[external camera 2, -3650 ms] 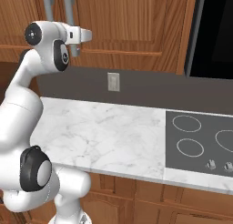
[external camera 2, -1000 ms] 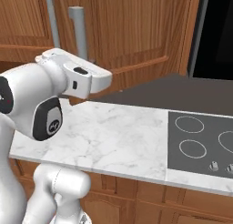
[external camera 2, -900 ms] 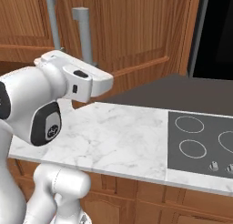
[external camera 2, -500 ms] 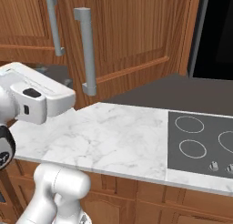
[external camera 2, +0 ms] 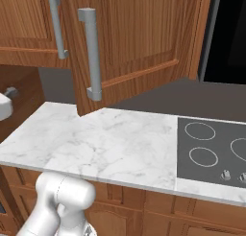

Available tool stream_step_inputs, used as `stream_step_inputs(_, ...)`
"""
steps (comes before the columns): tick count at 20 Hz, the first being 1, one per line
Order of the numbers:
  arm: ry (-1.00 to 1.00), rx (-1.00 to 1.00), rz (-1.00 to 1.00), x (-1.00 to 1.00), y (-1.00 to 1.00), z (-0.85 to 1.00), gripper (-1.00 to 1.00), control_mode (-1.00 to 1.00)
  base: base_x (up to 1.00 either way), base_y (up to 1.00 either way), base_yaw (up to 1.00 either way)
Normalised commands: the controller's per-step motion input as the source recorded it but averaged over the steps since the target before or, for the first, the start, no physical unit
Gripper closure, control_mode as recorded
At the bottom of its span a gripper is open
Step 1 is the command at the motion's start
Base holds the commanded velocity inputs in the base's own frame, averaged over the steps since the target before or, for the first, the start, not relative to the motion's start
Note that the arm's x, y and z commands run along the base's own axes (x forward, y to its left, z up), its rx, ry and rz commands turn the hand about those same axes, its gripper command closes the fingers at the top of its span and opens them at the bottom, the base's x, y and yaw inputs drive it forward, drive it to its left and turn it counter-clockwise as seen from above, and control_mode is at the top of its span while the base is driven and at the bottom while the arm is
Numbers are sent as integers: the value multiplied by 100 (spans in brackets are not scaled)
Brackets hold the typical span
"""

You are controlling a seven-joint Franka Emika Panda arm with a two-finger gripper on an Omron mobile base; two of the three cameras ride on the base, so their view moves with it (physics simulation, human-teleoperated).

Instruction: Open the cabinet and move the ladle to the pot. Then close the cabinet.

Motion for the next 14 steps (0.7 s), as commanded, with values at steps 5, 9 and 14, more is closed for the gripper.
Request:
stream_step_inputs(5, 9, 0, -13, 74, 25, 5, -100, -100, 0, 0, 0)
stream_step_inputs(9, 6, 0, -16, 82, -4, 0, -100, -100, 0, 0, 0)
stream_step_inputs(14, 0, 0, -18, 73, -24, 0, -100, -100, 0, 0, 0)
